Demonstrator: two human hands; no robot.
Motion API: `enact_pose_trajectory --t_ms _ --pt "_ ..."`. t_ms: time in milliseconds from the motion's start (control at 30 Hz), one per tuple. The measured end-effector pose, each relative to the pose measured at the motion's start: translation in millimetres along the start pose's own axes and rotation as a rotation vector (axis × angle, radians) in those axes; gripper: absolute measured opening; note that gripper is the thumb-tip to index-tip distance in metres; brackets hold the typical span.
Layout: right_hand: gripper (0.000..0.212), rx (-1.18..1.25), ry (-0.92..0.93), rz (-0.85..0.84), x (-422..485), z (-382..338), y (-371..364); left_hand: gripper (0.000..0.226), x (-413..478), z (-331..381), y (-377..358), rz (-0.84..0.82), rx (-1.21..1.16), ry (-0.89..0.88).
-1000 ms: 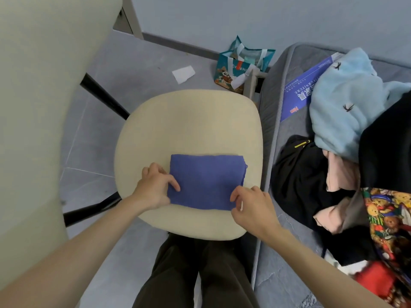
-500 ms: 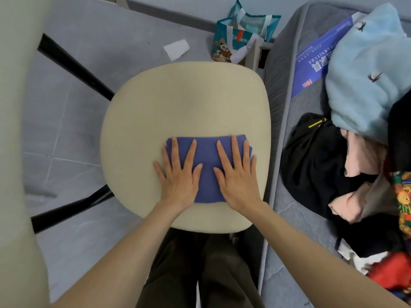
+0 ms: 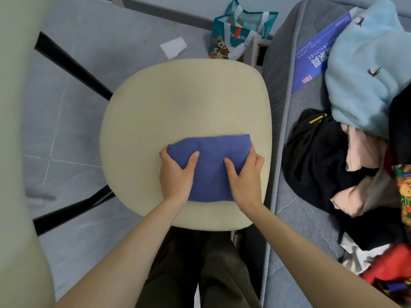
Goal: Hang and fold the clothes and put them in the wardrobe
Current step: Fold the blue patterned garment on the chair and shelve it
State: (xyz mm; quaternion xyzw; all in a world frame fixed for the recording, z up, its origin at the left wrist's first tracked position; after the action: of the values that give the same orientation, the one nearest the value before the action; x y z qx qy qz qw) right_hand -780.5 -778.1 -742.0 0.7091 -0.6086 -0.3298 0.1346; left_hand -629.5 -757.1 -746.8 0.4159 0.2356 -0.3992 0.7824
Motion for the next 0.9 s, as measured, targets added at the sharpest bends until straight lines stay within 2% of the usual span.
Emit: enact_pose_trajectory --t_ms 67,133,300,433,600,767,900 --pt "0.049 -0.021 -0.007 -0.001 0.5 -0.8 -4.2 0.067 1.2 -2.5 0.0 0.024 0.075 -0.049" --pt "0.046 0.030 -0.003 0.020 1.0 -2.2 -4.2 0.066 0.9 -3.5 1.0 0.040 0.139 -0.102" --pt "0.062 0.122 0.048 0.034 -10.0 -9.1 12.3 0.071 -12.6 2.5 12.6 0.019 0.081 -0.208" --pt "0.069 0.160 0.127 0.031 -26.7 -17.3 36.0 0.061 -39.2 2.1 29.8 -0.064 0.019 -0.280" --pt "0.059 0.153 0.212 -0.055 -67.2 -39.3 72.4 0.034 -96.4 -5.8 59.4 -0.090 -0.012 -0.341" --pt "0.048 0.155 0.288 -0.108 -122.6 -69.8 112.9 0.034 -160.4 -15.7 101.5 -0.140 -0.094 -0.408" --pt "0.043 0.178 0.388 -0.111 -165.8 -120.5 145.0 0.033 -215.7 -7.0 149.5 -0.132 -0.158 -0.461"
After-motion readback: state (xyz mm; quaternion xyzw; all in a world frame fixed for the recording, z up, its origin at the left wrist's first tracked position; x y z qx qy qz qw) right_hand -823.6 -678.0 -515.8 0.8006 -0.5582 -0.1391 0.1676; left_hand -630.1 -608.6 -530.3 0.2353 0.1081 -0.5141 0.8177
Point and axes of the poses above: each hand's wrist, its own x-axis towards the middle knuckle, its own y-axis out of the back of the hand, z = x × y, the point moved 1 cm from there along x, towards the middle knuckle, and after that the axes turned 13 degrees about y, right-handed, at the moved point
